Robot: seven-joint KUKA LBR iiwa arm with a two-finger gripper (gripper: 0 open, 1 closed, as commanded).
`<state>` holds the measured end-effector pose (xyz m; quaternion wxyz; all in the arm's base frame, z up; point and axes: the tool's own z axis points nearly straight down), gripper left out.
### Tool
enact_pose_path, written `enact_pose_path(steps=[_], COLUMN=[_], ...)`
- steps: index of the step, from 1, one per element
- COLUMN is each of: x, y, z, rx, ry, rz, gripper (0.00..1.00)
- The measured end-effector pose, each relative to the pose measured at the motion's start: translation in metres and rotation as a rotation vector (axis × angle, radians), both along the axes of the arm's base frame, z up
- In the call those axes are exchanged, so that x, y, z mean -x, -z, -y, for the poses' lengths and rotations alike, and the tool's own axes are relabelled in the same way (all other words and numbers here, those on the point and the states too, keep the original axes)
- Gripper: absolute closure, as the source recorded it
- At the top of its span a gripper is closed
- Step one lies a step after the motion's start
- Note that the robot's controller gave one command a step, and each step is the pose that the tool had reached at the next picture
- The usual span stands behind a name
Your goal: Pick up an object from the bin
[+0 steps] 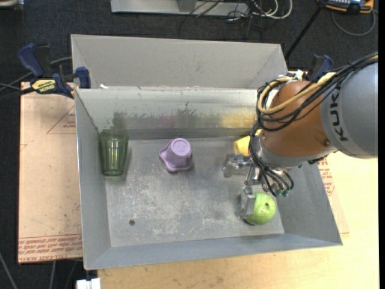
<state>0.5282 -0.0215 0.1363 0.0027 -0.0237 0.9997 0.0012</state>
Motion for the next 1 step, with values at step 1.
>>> enact_pose_path(steps=[1], x=[0.0287], y=[0.0386], z=[0.0513], rx=[0.001], ry=[-0.112], rz=[-0.001], gripper=[0.00])
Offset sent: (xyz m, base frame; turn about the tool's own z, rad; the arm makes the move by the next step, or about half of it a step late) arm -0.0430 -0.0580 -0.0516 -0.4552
